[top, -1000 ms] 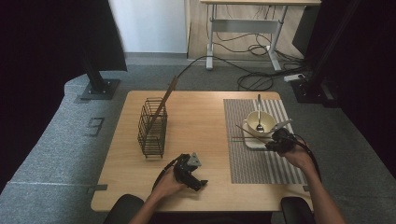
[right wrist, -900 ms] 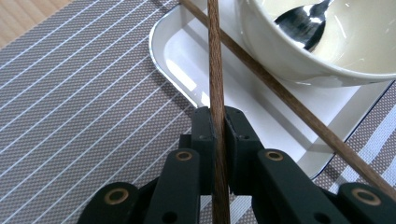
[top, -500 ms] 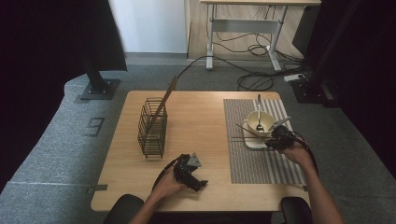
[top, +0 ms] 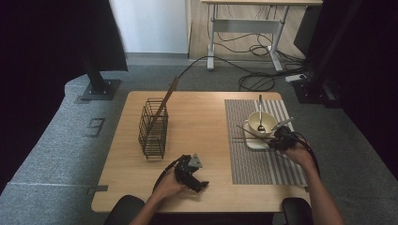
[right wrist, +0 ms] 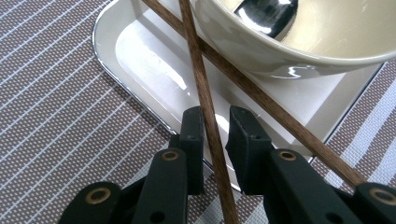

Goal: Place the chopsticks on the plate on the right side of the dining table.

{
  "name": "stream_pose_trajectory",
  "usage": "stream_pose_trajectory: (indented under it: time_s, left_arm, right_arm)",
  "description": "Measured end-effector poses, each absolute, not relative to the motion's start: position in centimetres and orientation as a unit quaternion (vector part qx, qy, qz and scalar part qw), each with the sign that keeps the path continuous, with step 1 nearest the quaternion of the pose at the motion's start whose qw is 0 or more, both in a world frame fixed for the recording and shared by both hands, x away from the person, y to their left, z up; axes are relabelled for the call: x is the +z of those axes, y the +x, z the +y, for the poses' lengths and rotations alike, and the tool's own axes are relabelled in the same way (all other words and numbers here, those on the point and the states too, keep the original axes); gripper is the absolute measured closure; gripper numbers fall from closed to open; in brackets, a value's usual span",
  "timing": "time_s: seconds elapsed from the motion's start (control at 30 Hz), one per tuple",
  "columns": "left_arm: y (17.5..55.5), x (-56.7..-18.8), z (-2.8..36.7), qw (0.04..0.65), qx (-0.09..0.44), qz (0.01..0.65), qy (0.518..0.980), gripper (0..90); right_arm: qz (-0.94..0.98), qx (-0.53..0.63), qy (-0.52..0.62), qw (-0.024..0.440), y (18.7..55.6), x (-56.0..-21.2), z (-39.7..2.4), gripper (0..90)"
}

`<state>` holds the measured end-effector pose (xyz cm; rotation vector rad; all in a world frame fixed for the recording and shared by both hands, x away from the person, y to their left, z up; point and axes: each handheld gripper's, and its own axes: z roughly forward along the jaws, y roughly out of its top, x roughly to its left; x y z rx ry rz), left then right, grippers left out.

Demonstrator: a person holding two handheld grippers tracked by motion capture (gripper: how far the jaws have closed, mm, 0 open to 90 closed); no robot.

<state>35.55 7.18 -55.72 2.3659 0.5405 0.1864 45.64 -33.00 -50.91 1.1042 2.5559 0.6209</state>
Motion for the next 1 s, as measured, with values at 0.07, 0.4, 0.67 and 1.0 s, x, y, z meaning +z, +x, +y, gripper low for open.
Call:
stream_pose_trajectory:
  time_s: [0.07, 0.4, 0.67, 1.0]
  left_arm:
    - [35.5, -55.7, 7.2, 0.347, 0.072, 0.208, 0.912, 0.0]
    - [35.5, -55.7, 7.2, 0.347, 0.072, 0.208, 0.912, 0.0]
    - [35.5, -55.7, 7.2, 0.347, 0.072, 0.208, 0.912, 0.0]
    - [35.5, -55.7, 7.2, 0.346, 0.071, 0.208, 0.912, 0.0]
  right_arm:
    - [0.886, 0.215, 0.384, 0.146, 45.6, -50.9, -33.1, 73.3]
    - [0.878, 0.205, 0.395, 0.178, 45.5, -50.9, -33.6, 57.9]
    - [0.864, 0.194, 0.416, 0.208, 45.9, -50.9, -34.2, 48.4]
    - [0.848, 0.185, 0.442, 0.225, 46.3, -50.9, -35.5, 46.9]
